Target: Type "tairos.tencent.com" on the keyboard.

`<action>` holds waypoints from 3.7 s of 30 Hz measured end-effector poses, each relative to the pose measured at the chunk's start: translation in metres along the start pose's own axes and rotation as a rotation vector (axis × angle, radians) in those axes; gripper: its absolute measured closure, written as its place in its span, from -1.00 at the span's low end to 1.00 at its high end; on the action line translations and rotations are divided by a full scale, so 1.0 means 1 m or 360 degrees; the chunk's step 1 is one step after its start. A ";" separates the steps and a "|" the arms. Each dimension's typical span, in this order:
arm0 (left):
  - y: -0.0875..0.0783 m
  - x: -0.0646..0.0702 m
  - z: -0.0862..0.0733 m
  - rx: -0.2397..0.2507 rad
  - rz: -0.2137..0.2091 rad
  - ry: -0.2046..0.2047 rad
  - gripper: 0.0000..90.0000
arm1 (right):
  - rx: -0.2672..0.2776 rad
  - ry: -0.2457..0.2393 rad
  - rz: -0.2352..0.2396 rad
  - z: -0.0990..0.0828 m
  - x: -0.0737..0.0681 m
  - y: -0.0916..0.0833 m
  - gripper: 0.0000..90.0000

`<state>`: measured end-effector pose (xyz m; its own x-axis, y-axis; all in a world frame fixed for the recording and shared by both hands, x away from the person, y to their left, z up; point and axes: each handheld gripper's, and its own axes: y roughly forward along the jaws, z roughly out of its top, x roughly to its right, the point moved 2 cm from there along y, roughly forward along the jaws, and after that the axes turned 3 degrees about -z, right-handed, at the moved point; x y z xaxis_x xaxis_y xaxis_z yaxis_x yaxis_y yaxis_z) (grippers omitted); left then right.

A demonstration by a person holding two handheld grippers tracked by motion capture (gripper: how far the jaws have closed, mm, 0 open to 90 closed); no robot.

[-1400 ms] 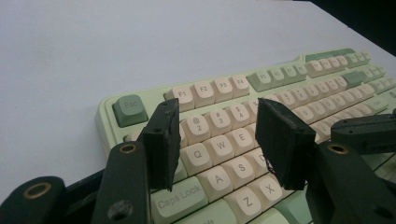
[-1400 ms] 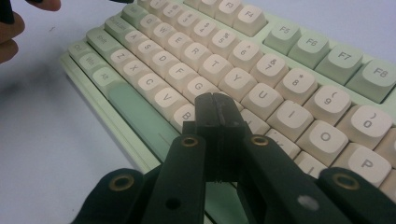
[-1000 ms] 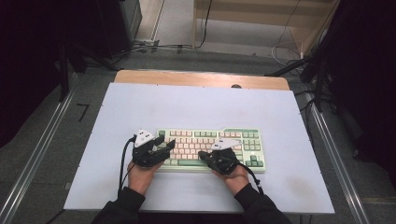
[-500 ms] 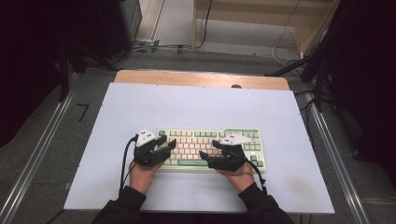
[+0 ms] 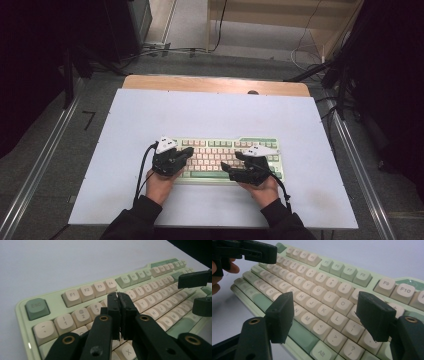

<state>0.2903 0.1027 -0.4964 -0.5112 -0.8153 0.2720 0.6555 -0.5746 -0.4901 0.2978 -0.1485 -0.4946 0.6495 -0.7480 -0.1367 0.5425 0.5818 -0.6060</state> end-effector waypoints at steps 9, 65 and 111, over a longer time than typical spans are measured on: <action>0.012 0.007 0.003 -0.0031 -0.0047 0.0030 1.00 | 0.0005 0.0037 -0.0042 -0.005 0.007 -0.008 -0.35; 0.027 0.020 0.013 -0.0048 -0.0123 0.0060 0.42 | 0.0051 0.0122 -0.0142 -0.015 0.023 -0.029 -0.27; -0.002 0.006 0.009 0.0023 0.0020 0.0025 -0.08 | -0.0032 0.0012 -0.0033 -0.005 0.014 -0.016 0.95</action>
<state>0.2905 0.0981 -0.4866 -0.5118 -0.8211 0.2528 0.6697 -0.5656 -0.4813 0.2957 -0.1698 -0.4909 0.6343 -0.7622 -0.1294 0.5449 0.5595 -0.6246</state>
